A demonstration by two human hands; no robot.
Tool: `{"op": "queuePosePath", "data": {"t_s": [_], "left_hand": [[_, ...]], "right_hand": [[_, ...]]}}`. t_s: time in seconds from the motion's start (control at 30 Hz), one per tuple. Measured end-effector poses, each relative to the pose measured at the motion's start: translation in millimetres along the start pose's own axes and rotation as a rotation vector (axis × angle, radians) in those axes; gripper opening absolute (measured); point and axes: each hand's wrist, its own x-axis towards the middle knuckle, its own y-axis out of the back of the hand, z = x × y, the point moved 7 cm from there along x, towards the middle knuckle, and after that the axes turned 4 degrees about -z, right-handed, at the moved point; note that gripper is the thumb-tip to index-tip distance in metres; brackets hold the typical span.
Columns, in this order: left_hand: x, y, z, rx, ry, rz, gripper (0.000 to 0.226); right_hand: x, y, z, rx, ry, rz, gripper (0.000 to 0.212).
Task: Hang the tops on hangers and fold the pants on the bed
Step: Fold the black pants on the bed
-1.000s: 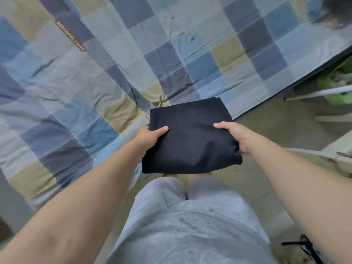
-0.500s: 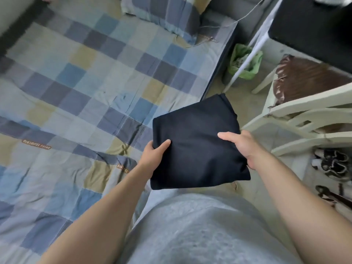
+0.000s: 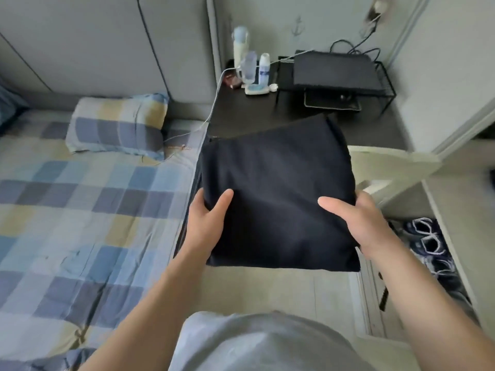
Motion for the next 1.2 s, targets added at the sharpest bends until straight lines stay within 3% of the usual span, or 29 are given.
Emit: {"op": "queuePosePath", "data": {"t_s": [0.23,0.43,0.67,0.87,1.03,1.2], "left_hand": [[20.1,-160.6,104.5,0.117,-0.270,-0.203,0.028],[31.7,-307.9,165.0,0.201,-0.433,-0.395,0.023],[58.3,-503.6,206.1,0.256,-0.487,-0.739,0.030],[67.4,-690.7,211.5,0.459,-0.470,-1.034,0.029],[58.1,-828.6,189.3,0.612,-0.510,-1.227,0.047],[25.2,-929.0,134.1,0.698,-0.454,-1.410,0.051]], "right_hand": [[-28.8,156.9,-24.0,0.114,0.099,0.310,0.028],[-47.2,269.3,-14.3,0.209,0.120,0.531,0.052],[-48.3,395.5,8.6,0.372,0.165,0.790,0.041],[-46.8,497.8,42.3,0.513,0.103,1.064,0.034],[-45.6,556.6,80.2,0.626,-0.001,1.190,0.039],[-61.7,604.1,120.2,0.721,-0.103,1.308,0.069]]}}
